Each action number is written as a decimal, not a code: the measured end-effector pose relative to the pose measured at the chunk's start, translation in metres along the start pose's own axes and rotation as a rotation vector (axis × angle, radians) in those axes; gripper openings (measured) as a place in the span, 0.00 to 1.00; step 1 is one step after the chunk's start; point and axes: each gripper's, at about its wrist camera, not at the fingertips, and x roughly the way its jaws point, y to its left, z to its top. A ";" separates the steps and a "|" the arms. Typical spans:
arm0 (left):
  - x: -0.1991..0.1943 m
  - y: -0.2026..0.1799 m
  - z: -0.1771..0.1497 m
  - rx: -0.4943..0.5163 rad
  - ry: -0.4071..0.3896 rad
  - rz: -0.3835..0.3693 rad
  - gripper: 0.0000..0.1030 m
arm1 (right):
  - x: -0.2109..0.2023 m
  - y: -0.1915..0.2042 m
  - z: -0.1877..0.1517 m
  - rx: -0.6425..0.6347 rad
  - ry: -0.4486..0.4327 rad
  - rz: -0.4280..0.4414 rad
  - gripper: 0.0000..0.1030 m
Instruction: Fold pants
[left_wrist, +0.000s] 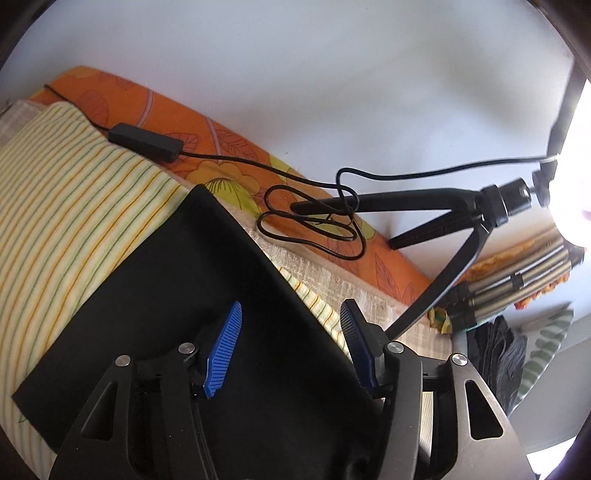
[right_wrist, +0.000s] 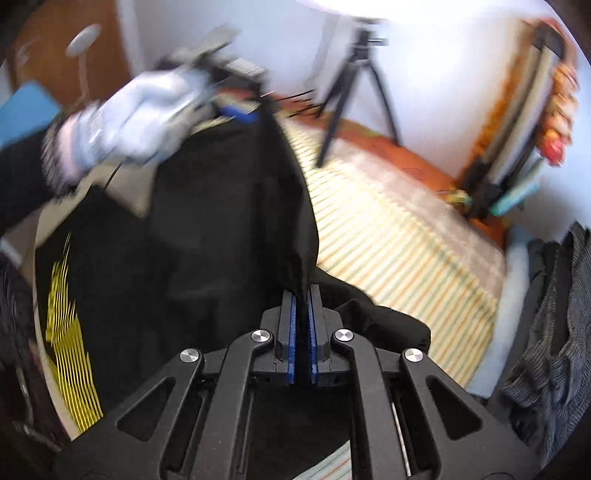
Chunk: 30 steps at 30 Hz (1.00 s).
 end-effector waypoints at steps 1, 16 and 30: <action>0.000 0.001 0.000 -0.010 0.003 -0.010 0.53 | 0.004 0.009 -0.004 -0.025 0.017 -0.003 0.06; 0.008 0.025 -0.002 -0.018 -0.038 0.067 0.01 | 0.019 0.024 -0.024 -0.065 0.061 0.019 0.06; -0.081 0.013 -0.035 0.097 -0.203 0.035 0.00 | -0.006 0.006 -0.018 -0.005 0.038 -0.133 0.06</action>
